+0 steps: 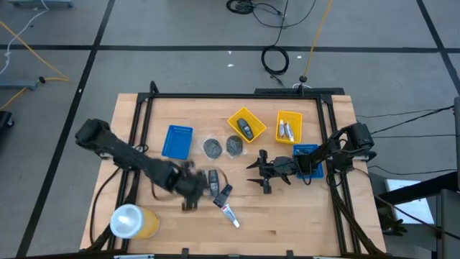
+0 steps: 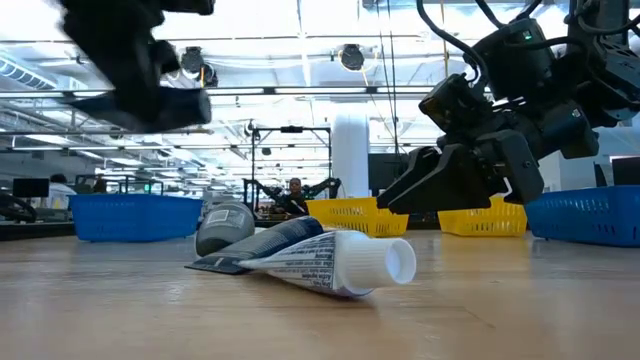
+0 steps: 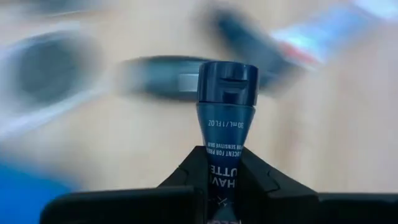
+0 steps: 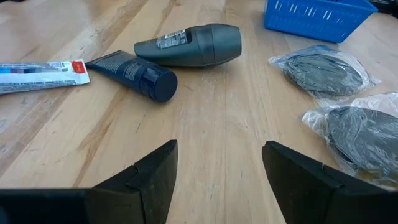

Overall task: Pick & Place Travel size toiletries
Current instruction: Put the bottom blue shave cream into the left blue bin, then put the blue shave cream into the left blue bin

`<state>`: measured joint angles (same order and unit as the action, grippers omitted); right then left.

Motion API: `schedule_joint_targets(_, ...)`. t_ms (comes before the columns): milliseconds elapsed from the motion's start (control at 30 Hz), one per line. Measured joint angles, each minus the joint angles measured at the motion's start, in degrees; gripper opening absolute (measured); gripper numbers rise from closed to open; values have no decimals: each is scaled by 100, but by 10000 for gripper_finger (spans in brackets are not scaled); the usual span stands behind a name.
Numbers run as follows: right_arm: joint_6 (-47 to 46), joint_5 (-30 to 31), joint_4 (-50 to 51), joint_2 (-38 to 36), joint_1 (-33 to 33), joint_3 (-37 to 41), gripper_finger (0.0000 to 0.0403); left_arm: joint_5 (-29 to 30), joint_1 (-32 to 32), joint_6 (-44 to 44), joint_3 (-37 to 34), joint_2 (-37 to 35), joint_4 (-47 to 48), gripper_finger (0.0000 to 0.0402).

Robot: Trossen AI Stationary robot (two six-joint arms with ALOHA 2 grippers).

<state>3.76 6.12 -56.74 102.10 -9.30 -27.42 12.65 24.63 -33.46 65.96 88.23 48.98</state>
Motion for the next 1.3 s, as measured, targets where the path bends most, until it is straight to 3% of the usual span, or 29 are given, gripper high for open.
schedule_joint_targets(100, -1, 1, -2, 0, 0, 0, 226, 750, -439, -1141, 1, -433, 1103, 40)
schedule_joint_targets(200, -3, -1, -2, 0, 0, 0, 226, 1010, -1094, -1912, -1, -710, 2075, 33)
schedule_joint_targets(300, -3, -1, -1, 0, 0, 0, 226, 1189, -1855, -2213, -180, -811, 2471, 34)
schedule_joint_targets(500, -3, -14, 1, 0, 0, 0, 226, 910, -3203, -1614, -984, -840, 1925, 54)
schedule_joint_targets(733, 4, -16, 3, 0, 0, 0, 226, 405, -4142, -1031, -1608, -847, 997, 69)
schedule_joint_targets(967, -1, -18, 3, 0, 0, 0, 226, -351, -4632, -674, -2013, -846, 75, 98)
schedule_joint_targets(1300, 4, -18, 5, 0, 0, 0, 226, -1098, -4785, -258, -1889, -1021, 194, 183)
